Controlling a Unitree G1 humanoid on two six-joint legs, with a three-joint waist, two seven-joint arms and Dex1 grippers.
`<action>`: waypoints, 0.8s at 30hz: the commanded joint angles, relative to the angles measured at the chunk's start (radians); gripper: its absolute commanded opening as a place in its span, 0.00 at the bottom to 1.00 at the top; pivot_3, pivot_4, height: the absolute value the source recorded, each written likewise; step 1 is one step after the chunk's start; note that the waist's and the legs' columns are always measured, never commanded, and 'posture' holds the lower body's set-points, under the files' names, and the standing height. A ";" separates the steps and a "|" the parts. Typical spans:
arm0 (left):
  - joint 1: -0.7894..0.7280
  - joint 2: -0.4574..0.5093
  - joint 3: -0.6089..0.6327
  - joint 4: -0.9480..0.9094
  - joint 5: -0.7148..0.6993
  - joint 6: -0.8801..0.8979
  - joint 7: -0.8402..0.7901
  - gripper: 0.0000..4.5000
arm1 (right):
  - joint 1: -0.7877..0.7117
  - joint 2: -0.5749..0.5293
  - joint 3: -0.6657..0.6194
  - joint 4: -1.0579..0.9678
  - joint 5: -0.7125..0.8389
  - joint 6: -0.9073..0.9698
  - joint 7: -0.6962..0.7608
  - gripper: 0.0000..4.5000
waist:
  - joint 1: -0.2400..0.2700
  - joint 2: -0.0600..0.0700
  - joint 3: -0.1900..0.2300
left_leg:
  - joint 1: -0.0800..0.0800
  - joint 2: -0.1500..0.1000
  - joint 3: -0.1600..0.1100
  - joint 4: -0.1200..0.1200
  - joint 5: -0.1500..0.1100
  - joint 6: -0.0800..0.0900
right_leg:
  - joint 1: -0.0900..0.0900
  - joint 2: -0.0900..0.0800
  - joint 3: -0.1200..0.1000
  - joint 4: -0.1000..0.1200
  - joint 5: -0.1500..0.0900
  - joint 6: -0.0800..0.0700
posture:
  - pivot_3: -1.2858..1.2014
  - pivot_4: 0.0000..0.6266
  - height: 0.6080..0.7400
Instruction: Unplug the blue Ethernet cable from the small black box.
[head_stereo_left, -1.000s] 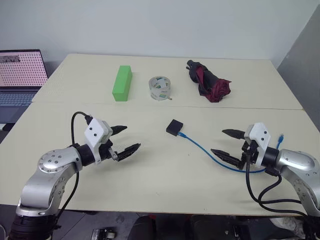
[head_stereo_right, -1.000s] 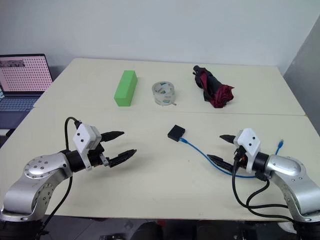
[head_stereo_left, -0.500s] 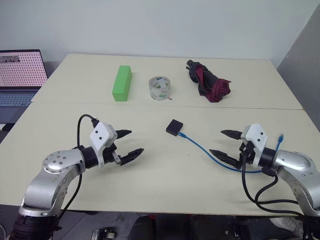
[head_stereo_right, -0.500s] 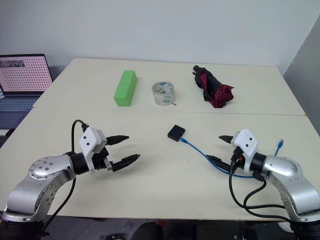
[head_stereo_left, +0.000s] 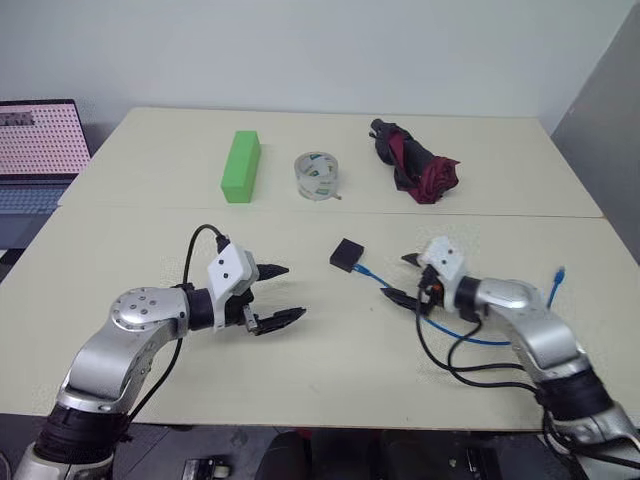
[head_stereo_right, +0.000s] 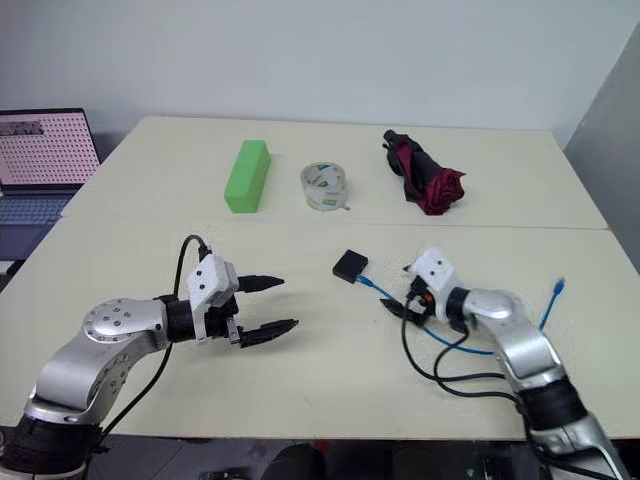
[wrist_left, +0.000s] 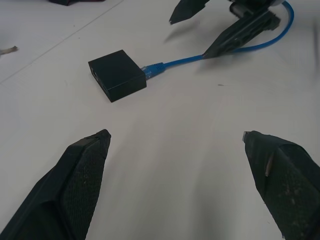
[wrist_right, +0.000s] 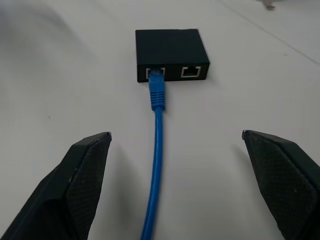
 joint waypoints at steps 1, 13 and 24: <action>-0.010 0.002 0.001 -0.021 -0.006 -0.007 -0.007 1.00 | -0.054 0.051 0.015 0.090 -0.038 -0.073 -0.004 0.99 | 0.001 0.000 0.000 | 0.000 0.000 0.000 0.000 0.000 0.000 | 0.000 0.000 0.000 0.000 0.000 0.000 | 0.52 0.24 1.00; 0.016 -0.004 0.001 -0.006 0.015 -0.028 0.002 1.00 | -0.106 0.107 0.039 0.206 -0.088 -0.141 0.063 0.42 | 0.000 0.000 0.000 | 0.001 0.000 0.000 0.000 0.000 0.000 | 0.000 0.000 0.000 0.001 0.000 0.000 | 0.52 0.24 1.00; 0.008 -0.018 0.005 0.033 0.028 -0.016 0.015 1.00 | -0.133 0.056 0.068 0.111 -0.150 -0.214 0.107 0.02 | 0.001 0.000 0.000 | 0.000 0.000 0.000 0.000 0.000 0.000 | 0.000 0.000 -0.001 0.001 0.000 0.000 | 0.52 0.24 1.00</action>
